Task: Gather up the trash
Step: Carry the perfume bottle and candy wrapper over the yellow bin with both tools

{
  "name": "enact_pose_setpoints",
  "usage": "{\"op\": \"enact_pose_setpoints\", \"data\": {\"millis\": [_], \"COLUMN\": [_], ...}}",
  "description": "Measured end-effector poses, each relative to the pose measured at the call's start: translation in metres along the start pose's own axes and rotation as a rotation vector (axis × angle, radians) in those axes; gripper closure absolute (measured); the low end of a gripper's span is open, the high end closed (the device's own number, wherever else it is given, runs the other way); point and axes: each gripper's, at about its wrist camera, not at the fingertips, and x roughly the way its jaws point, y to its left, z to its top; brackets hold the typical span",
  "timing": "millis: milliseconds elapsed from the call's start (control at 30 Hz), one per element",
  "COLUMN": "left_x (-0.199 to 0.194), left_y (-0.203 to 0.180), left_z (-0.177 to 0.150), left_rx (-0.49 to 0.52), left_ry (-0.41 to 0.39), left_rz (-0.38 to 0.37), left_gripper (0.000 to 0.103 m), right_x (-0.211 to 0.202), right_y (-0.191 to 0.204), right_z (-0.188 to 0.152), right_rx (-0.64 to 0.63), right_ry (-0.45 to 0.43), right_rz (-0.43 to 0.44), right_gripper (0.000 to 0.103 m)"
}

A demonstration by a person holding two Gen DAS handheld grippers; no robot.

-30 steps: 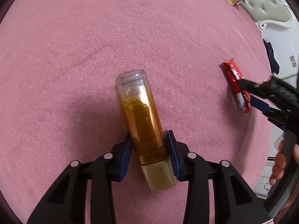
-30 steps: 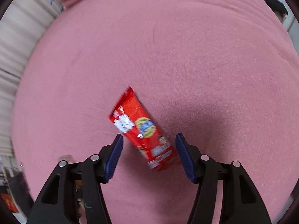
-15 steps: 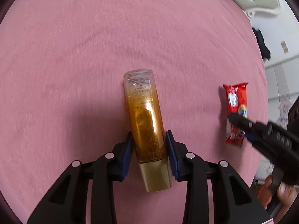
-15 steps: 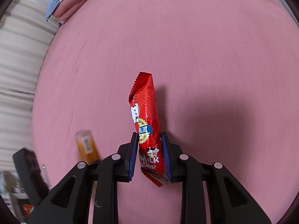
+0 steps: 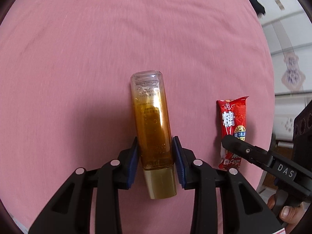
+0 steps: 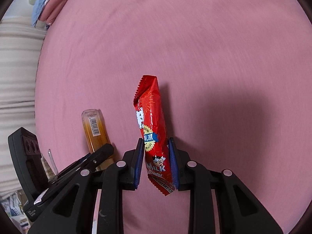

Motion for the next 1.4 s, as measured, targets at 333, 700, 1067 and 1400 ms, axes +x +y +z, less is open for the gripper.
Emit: {"op": "enact_pose_setpoints", "data": {"millis": [333,700,1067,1400], "left_x": [-0.014,-0.014,-0.029,-0.022], "left_y": [0.016,-0.018,-0.088,-0.207], "left_z": [-0.096,-0.140,-0.158,-0.200], "left_rx": [0.146,0.362,0.449,0.495], "left_ry": [0.103,0.230,0.254,0.265], "left_rz": [-0.031,-0.078,-0.137,-0.174], "left_gripper": [0.069,0.070,0.070,0.070], "right_x": [-0.022,-0.052,-0.105,-0.169], "right_y": [-0.021,-0.044,-0.093,-0.171], "right_z": [-0.104,-0.173,-0.215,-0.216], "right_rx": [0.119,0.356,0.490,0.523], "right_ry": [-0.006,-0.151,-0.273,-0.336], "right_rz": [0.020,0.059,0.099,0.104], "right_gripper": [0.078,0.078,0.078,0.078]}}
